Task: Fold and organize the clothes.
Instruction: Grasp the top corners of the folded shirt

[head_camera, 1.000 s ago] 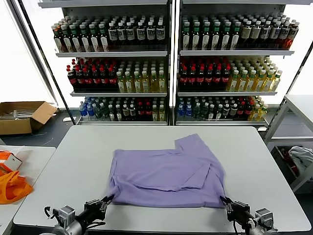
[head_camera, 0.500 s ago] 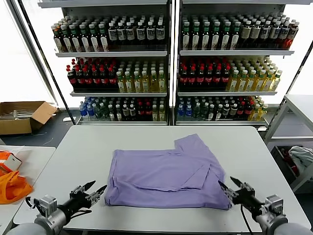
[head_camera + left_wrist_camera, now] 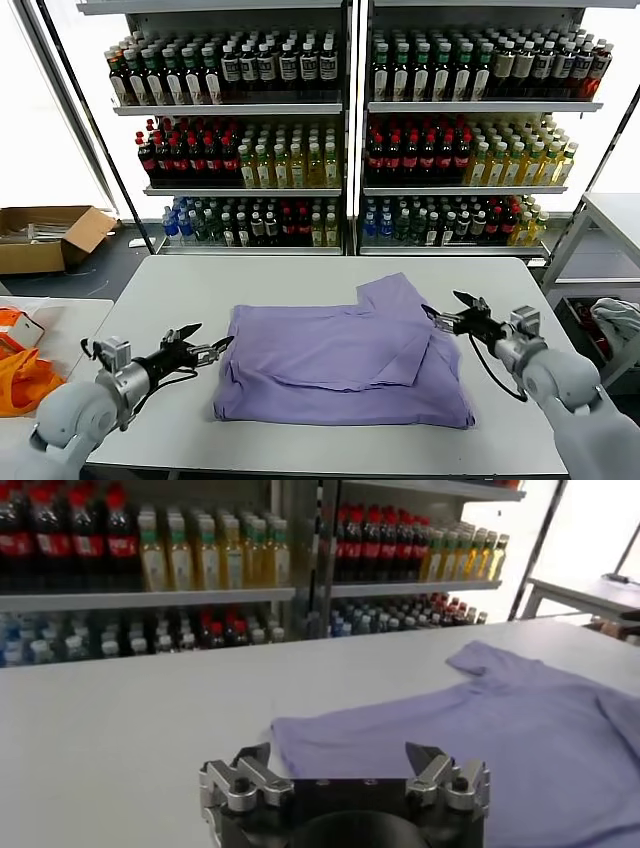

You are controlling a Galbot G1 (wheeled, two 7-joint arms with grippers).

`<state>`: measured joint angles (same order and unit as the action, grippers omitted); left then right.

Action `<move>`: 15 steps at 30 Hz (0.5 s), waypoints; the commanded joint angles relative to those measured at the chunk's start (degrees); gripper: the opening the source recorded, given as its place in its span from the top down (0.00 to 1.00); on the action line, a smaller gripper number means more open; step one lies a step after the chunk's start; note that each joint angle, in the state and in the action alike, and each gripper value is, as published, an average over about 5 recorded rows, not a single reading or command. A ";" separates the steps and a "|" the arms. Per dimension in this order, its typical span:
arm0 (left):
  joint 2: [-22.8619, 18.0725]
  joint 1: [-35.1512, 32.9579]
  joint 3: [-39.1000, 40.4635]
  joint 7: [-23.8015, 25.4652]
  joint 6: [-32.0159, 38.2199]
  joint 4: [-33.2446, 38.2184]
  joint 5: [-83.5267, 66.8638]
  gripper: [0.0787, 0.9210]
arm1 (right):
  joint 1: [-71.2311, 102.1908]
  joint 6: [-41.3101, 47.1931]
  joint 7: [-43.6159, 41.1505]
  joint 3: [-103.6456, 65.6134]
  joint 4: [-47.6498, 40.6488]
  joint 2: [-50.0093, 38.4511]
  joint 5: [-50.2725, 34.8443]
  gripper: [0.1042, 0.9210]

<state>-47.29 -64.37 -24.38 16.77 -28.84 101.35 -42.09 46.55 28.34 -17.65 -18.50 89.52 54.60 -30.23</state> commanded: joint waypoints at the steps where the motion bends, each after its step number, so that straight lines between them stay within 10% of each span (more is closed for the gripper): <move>1: -1.09 25.38 19.47 1.73 0.51 -21.02 -3.66 0.12 | -19.47 0.75 -3.17 10.07 -20.22 6.19 4.14 0.12; 15: -5.20 29.83 22.82 0.97 1.82 -31.06 -2.84 0.12 | -22.52 -1.32 -3.66 12.13 -31.41 12.69 8.27 0.12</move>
<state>-50.28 -42.08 -7.21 17.56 -27.53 80.37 -44.62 29.53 27.48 -20.48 -9.34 66.87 63.60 -24.47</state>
